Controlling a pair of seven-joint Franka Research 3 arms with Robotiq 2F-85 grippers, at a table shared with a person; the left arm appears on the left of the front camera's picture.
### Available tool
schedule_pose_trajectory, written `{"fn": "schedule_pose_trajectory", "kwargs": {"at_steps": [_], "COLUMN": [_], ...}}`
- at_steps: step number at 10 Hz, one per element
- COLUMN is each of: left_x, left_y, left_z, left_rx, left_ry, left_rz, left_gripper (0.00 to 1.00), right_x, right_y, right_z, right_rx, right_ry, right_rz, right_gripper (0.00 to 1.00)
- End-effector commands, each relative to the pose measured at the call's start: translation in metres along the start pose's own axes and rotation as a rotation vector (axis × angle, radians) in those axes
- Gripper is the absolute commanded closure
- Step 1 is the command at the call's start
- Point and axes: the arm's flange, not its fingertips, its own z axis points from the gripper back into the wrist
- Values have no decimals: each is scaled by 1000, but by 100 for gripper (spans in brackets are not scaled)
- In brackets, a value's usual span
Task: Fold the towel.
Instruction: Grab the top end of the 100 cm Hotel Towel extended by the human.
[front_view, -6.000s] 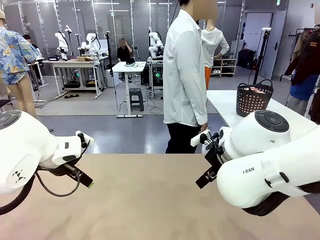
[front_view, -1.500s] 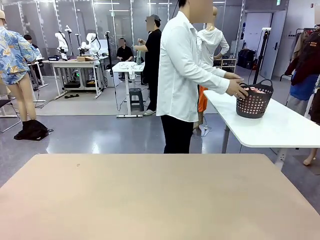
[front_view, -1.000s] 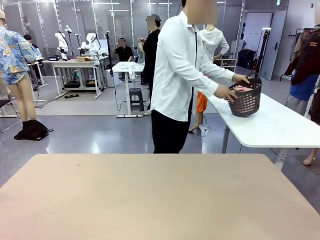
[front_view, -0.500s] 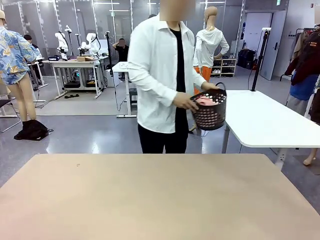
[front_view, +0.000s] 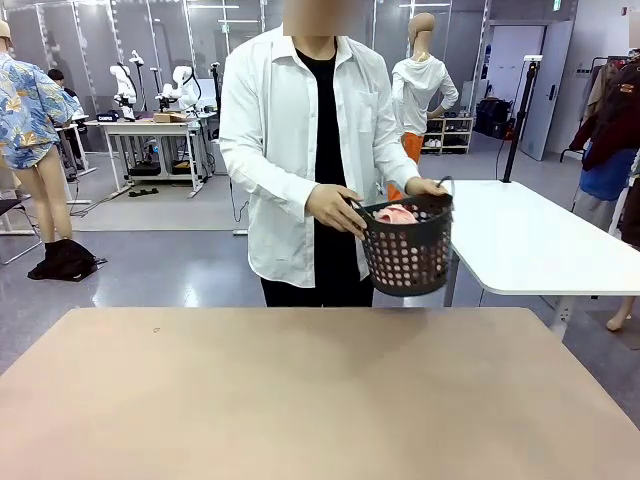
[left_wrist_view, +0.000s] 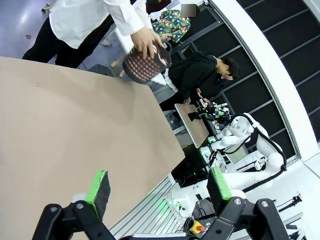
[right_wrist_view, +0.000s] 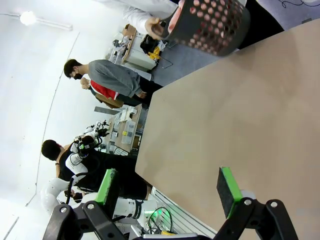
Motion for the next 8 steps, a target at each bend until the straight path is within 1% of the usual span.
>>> {"fn": "schedule_pose_trajectory", "kwargs": {"at_steps": [1,8], "left_x": [2,2], "left_y": [0,0], "left_z": [1,1], "left_rx": [-20,-20], "left_ry": [-11,-11], "left_rz": [-12,-12], "left_gripper": [0,0], "right_x": [1,1], "right_y": [1,1], "right_z": [0,0], "right_rx": [8,8], "right_ry": [-3,-3], "right_rz": [11,11], "right_gripper": [0,0]}}
